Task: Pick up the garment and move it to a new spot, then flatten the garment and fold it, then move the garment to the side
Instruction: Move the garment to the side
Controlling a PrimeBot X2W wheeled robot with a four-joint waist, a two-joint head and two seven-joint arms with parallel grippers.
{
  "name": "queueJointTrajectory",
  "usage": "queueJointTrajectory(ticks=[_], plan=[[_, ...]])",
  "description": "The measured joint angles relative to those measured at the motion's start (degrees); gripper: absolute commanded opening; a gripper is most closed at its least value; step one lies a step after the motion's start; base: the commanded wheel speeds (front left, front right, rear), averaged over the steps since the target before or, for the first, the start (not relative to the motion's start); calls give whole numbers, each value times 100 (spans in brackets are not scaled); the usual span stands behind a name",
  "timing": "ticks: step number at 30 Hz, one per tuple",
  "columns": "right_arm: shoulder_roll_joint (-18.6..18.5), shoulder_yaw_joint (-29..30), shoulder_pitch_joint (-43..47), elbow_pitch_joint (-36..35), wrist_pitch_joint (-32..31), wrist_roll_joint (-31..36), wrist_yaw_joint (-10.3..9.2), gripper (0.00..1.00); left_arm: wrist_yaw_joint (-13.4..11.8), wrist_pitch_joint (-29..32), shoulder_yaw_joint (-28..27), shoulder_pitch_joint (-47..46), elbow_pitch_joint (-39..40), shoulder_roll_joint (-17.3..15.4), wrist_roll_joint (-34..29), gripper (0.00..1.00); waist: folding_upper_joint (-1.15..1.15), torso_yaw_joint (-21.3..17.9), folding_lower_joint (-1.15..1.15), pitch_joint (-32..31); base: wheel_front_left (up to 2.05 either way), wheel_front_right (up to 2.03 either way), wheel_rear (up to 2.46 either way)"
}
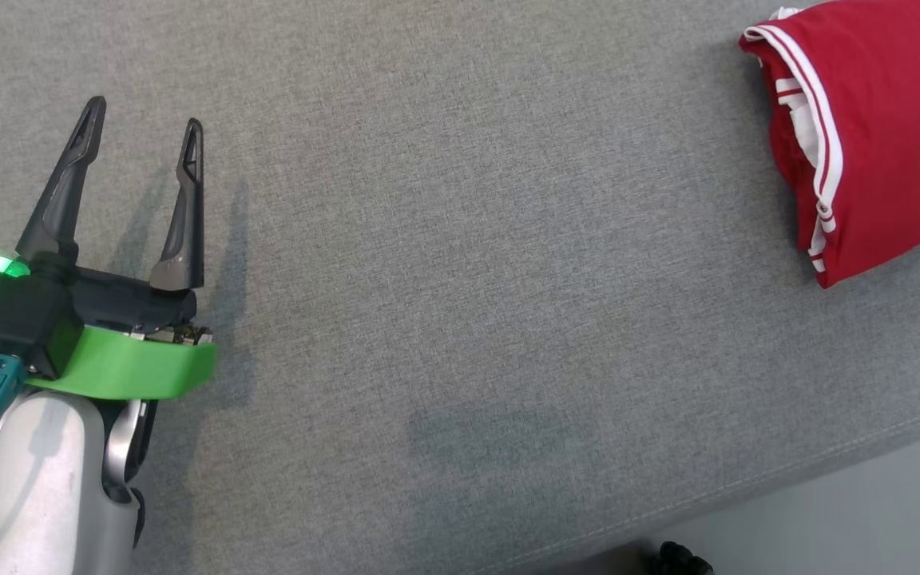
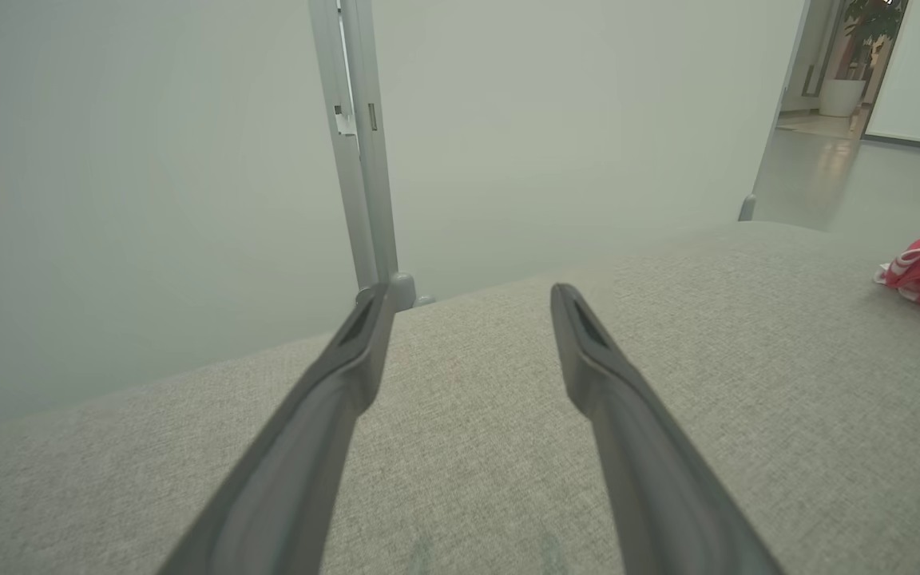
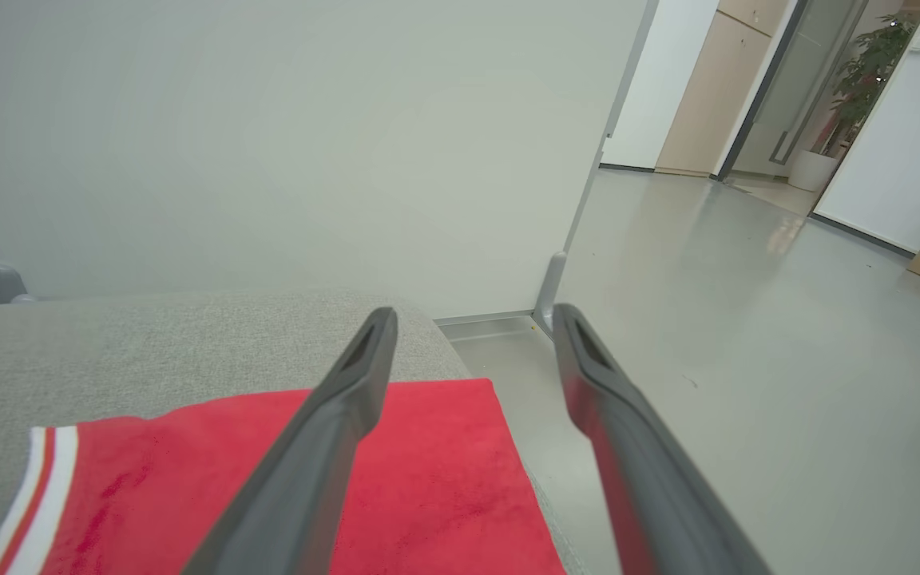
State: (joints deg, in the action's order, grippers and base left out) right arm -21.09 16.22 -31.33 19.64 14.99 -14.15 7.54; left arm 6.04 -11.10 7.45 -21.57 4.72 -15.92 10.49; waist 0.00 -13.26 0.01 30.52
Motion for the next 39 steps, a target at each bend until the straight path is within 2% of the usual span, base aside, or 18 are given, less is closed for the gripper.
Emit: queueJointTrajectory(ticks=[2, 6, 10, 17, 29, 39], plan=[[116, 11, 151, -208, 0, -1, 0, 100, -2, -7, 12, 11, -33, 18, 5, 100, 0, 0, 0, -60, 0, 0, 0], [598, -33, 595, -1000, 1, -248, 0, 100, -26, -43, 57, 73, -148, 91, 58, 100, 0, 26, -1, -297, 0, 0, 0], [1081, -356, 1046, -1510, 2, -325, -1, 100, -97, -82, 54, 209, -276, 154, 116, 100, 0, 87, -1, -521, 0, 0, 0], [1396, -906, 1548, -1871, 5, -232, -1, 100, -203, -166, 26, 476, -533, 280, 276, 100, 0, 318, -1, -864, 0, 0, 0], [1437, -1357, 2129, -1963, -223, 77, -1, 100, -296, -235, -41, 1054, -947, 301, 448, 100, 0, 879, -1, -1566, 0, 0, 0], [1404, -1356, 2830, -2073, -452, 177, -1, 100, -300, -255, -3, 1568, -1143, 282, 548, 100, 0, 1167, -1, -2315, 0, 0, 0]])
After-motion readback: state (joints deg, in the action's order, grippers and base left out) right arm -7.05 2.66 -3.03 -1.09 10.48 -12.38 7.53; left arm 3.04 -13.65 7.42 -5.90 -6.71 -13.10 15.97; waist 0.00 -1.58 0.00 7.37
